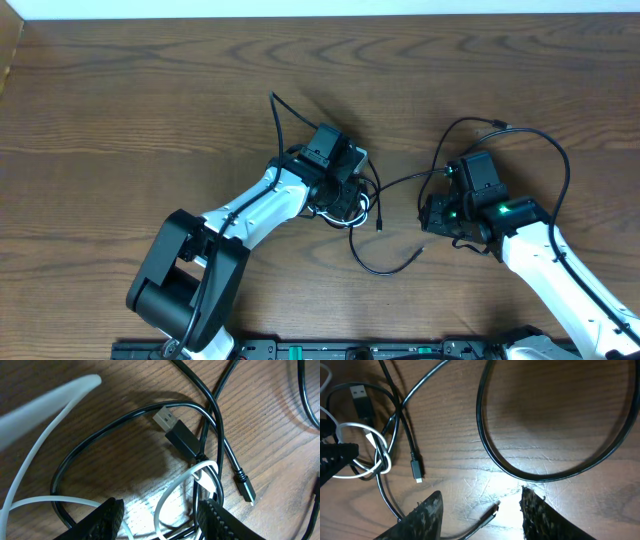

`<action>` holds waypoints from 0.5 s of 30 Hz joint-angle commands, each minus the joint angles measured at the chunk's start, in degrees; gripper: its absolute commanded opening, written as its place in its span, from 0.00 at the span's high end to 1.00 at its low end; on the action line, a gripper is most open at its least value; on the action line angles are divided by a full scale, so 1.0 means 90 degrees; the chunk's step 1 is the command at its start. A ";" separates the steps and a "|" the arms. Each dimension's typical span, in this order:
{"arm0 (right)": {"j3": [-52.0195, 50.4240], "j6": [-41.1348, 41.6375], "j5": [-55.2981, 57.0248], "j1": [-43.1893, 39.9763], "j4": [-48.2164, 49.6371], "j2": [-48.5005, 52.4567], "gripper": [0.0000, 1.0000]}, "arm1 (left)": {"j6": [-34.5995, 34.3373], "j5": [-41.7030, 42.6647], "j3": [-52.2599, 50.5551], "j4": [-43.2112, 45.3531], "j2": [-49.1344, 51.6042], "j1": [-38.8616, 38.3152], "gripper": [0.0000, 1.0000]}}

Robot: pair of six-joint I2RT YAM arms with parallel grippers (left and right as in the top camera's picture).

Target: Untangle cables

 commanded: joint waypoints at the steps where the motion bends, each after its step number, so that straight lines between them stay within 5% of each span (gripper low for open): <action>1: -0.0017 -0.0087 -0.0017 -0.0015 -0.0039 0.0015 0.53 | -0.0034 0.0032 -0.0039 0.0061 0.0175 -0.0012 0.48; 5: -0.0017 -0.0087 -0.0017 -0.0015 -0.0078 0.0015 0.53 | -0.0034 0.0034 -0.0039 0.0087 0.0357 -0.0036 0.48; 8: -0.0017 -0.0087 -0.0017 -0.0017 -0.0087 0.0015 0.53 | -0.0036 0.0036 -0.0036 0.0107 0.0362 -0.0041 0.62; 11: -0.0017 -0.0087 -0.0015 -0.0015 -0.0085 0.0015 0.53 | -0.0058 0.0265 -0.0036 0.0107 0.0333 -0.0039 0.88; 15: -0.0017 -0.0090 -0.0015 -0.0015 -0.0083 0.0015 0.52 | -0.0180 0.0991 0.0063 0.0056 0.0046 -0.0039 0.92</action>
